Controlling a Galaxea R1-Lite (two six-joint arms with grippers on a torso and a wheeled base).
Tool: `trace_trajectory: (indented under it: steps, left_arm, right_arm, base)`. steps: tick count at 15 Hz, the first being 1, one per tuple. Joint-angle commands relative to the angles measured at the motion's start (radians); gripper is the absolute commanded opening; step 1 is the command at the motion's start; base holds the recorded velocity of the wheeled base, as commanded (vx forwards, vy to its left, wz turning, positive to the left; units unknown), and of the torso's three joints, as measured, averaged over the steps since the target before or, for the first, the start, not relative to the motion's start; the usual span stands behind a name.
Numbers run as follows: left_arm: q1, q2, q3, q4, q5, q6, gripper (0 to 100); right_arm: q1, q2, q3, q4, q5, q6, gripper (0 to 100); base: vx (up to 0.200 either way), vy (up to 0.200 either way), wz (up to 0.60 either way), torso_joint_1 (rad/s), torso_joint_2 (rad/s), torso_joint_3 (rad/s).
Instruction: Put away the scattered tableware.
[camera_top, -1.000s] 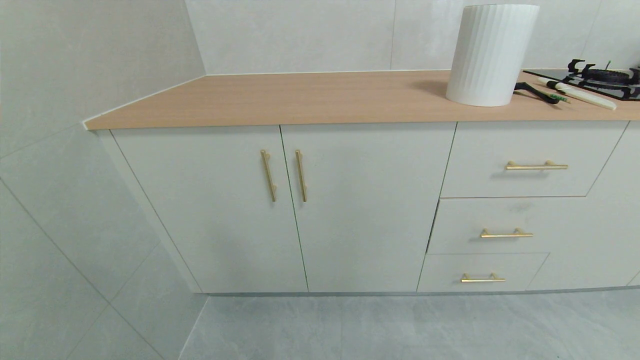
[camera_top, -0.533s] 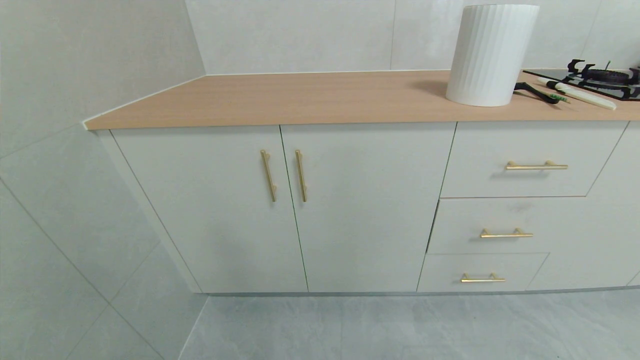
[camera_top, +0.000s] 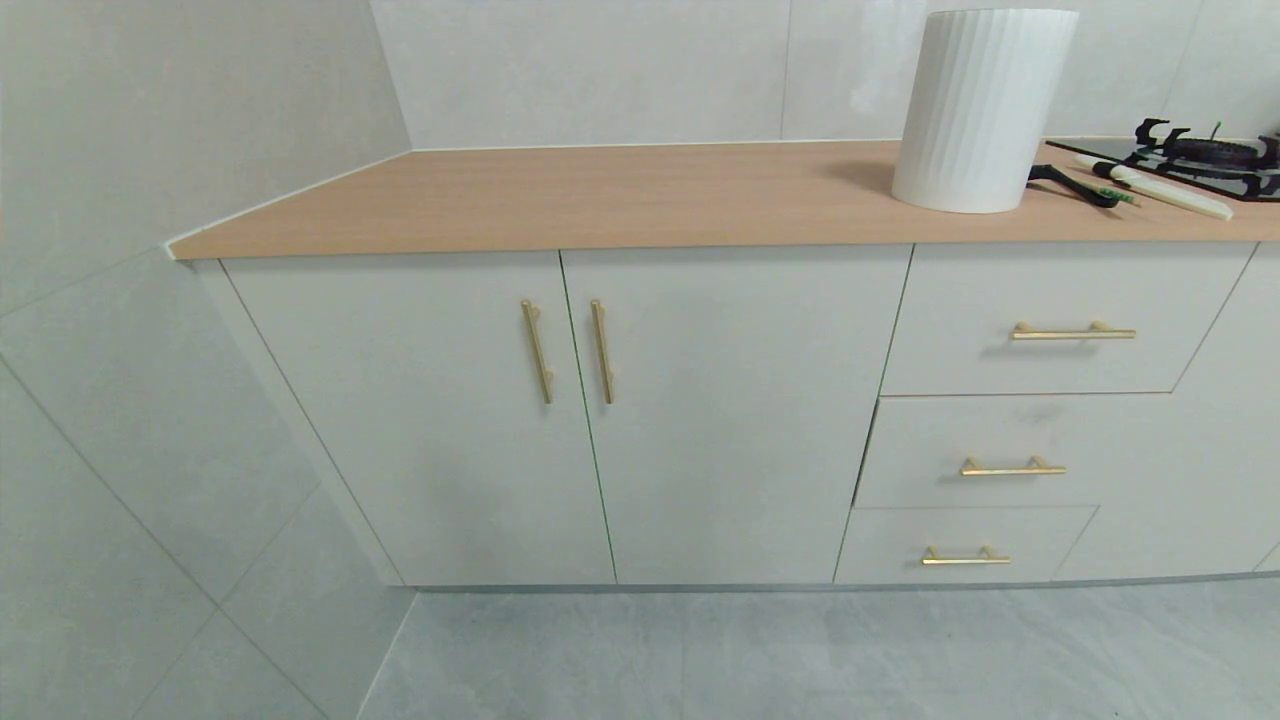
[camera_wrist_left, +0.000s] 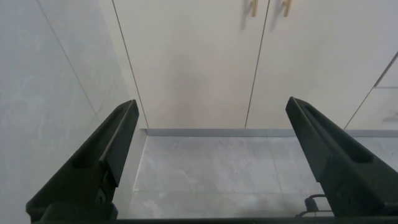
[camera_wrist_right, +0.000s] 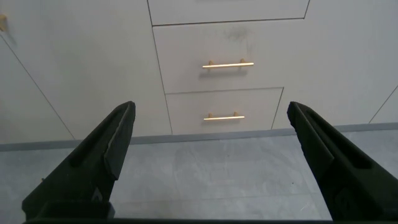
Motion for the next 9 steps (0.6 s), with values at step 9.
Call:
trace_trajectory:
  steps: [9]
  left_arm:
    - [0.000,0.002,0.000,-0.002,0.000,0.019,100]
  right_arm:
    - [0.000,0.003,0.000,0.001,0.002,0.000,100]
  base:
    - [0.000,-0.178,0.00,0.003,0.00,0.001]
